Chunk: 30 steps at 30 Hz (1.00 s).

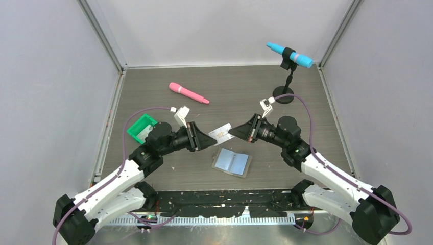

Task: Take the credit cards out of the card holder
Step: Move the credit card to the storage box, then place the credit card in the storage box.

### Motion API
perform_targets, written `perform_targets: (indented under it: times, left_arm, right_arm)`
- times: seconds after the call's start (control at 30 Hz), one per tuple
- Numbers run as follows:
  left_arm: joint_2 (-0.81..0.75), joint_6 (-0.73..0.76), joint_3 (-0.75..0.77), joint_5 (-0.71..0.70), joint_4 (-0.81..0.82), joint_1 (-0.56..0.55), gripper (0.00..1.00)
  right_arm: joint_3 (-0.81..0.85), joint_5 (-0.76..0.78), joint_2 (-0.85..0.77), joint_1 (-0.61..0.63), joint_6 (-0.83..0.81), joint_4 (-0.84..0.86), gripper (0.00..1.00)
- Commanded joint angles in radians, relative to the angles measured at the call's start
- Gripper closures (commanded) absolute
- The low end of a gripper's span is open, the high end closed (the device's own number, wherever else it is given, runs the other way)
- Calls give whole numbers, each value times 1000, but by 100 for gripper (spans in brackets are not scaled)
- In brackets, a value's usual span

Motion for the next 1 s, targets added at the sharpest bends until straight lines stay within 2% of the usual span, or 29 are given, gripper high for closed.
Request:
perform_targets:
  times: [0.0, 0.13, 0.23, 0.3, 0.4, 0.43, 0.53, 0.67, 0.7, 0.77, 0.97]
  left_arm:
    - [1, -7, 8, 20, 104, -3, 80]
    - [5, -13, 9, 11, 117, -1, 100]
    - [5, -12, 11, 0, 117, -1, 100]
    - [4, -8, 14, -6, 112, 0, 100]
    - [-4, 5, 13, -15, 96, 11, 100]
    - [-10, 13, 15, -21, 81, 17, 100]
    - [-31, 48, 30, -35, 13, 50, 100]
    - [-65, 113, 67, -30, -136, 124, 100]
    - [-77, 127, 70, -20, -159, 149, 100]
    - [-104, 146, 80, 2, -213, 208, 100]
    - [-205, 274, 137, 18, -442, 421, 100]
  right_arm:
    - [-16, -9, 20, 2, 36, 91, 95]
    - [-28, -26, 31, -6, 37, 98, 92]
    - [-33, -30, 32, -17, 33, 96, 83]
    - [-36, -29, 29, -26, 32, 91, 72]
    - [-40, -25, 13, -38, 23, 74, 49]
    - [-39, -23, 9, -42, 19, 58, 45]
    - [-36, -14, -20, -47, -6, 24, 22]
    - [-33, 3, -68, -48, -41, -39, 2]
    - [-35, 6, -76, -48, -45, -55, 0]
    - [-40, 15, -103, -48, -64, -81, 4]
    - [-25, 18, -144, -48, -122, -168, 5]
